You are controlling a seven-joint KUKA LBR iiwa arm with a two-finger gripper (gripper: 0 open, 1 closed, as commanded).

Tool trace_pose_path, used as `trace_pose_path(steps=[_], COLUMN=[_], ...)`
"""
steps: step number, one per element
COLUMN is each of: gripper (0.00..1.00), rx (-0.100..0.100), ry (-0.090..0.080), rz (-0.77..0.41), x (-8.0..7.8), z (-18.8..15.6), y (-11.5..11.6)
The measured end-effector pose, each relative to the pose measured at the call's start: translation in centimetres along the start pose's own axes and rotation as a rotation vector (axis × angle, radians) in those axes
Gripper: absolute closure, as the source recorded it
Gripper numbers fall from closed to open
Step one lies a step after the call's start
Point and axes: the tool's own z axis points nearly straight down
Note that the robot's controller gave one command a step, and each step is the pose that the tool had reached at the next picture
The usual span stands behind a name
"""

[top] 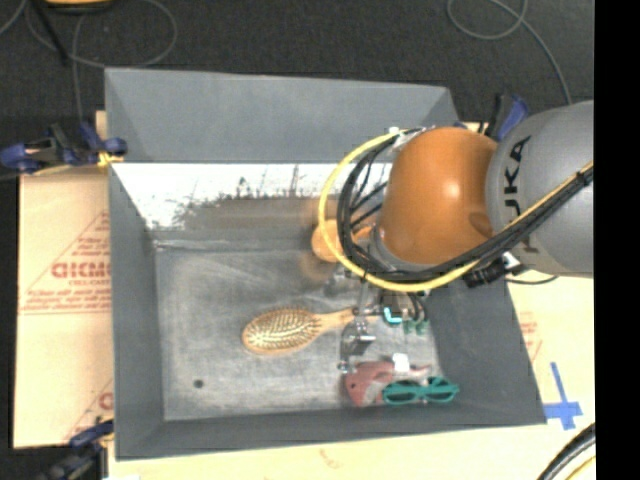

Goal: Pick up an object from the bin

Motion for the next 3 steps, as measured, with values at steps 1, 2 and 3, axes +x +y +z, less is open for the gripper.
trace_pose_path(steps=[1, 2, 3], gripper=[0.00, 1.00, 1.00], rx=[-0.001, 0.002, 0.001], ry=[-0.008, -0.016, -0.015], rz=[0.001, -0.128, -0.127], x=[-0.2, -4.8, -4.8], z=[-0.4, 9.3, 9.3], y=[0.0, 1.2, 1.2])
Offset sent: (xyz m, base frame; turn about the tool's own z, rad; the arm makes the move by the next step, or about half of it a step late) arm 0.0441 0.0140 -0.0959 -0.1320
